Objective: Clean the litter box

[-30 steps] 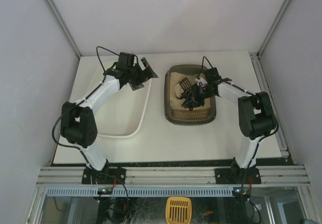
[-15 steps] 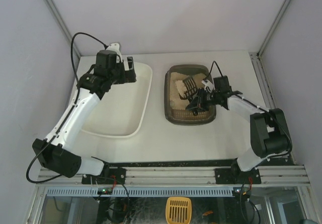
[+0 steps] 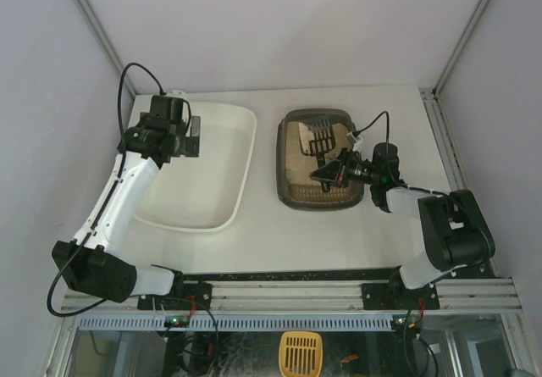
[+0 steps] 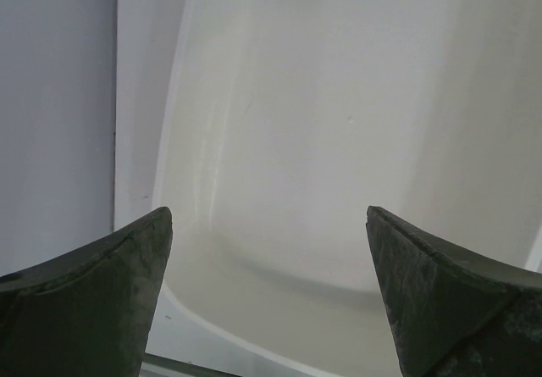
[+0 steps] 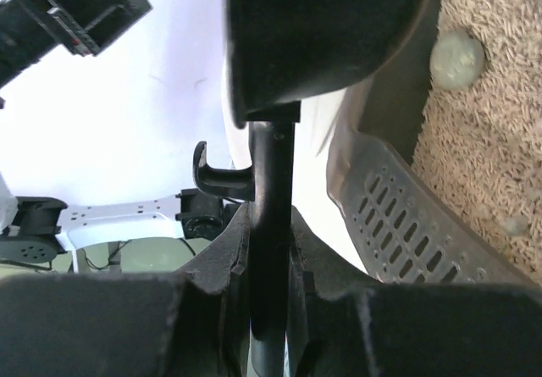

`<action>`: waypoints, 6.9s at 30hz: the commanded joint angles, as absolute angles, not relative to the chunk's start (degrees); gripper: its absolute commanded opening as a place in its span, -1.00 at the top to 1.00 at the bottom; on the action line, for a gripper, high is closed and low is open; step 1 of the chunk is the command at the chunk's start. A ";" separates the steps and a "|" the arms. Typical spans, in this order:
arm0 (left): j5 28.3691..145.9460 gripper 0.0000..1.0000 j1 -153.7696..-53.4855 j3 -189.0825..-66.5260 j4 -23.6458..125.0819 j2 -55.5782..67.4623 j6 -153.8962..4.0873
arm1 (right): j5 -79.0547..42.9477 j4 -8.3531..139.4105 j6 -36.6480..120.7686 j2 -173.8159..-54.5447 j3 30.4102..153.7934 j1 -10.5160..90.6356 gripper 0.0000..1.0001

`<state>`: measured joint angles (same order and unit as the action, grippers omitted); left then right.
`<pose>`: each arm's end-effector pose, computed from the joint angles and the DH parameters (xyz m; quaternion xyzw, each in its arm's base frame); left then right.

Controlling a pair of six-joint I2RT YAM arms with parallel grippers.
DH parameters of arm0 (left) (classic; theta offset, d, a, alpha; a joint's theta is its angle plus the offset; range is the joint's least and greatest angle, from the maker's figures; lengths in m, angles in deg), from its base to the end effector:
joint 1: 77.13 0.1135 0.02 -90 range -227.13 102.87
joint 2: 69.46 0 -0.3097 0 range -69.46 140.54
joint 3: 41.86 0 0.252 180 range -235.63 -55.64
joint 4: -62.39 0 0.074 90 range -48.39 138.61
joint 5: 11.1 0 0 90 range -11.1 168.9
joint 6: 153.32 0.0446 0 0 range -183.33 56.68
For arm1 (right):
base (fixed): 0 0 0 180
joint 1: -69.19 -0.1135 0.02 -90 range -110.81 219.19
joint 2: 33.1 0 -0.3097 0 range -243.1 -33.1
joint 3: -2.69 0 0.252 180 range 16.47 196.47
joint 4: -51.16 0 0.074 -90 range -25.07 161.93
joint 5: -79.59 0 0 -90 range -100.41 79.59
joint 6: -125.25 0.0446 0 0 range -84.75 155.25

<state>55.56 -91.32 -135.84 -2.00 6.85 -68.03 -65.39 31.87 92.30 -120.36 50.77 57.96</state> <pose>0.2618 -0.0480 0.4072 0.0009 0.9134 0.1262 0.3871 0.2814 0.0931 0.2298 0.0385 0.7721 0.5987 0.2096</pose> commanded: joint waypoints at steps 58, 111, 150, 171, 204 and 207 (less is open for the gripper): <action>61.10 -0.92 -91.71 -133.22 -0.77 5.74 -67.85 | -68.11 4.14 110.18 -131.59 49.82 60.54 1.00; 84.53 -0.97 -91.62 -132.67 -8.92 1.83 -53.00 | -65.75 27.20 103.68 -119.29 52.62 60.00 1.00; 79.43 -0.96 -91.61 -131.61 -7.53 1.38 -54.06 | -64.03 39.22 88.53 -110.27 52.73 67.83 1.00; 84.96 -0.99 -84.55 -137.49 -12.16 4.93 -54.26 | -65.87 37.17 92.36 -112.30 52.85 68.33 1.00; 115.99 -0.97 -51.89 -143.31 -20.34 5.67 -56.01 | -17.67 91.31 55.26 -126.41 93.69 18.78 1.00; 112.94 -0.97 -51.75 -143.16 -19.71 4.72 -55.38 | -12.79 94.33 54.09 -130.07 98.23 15.08 1.00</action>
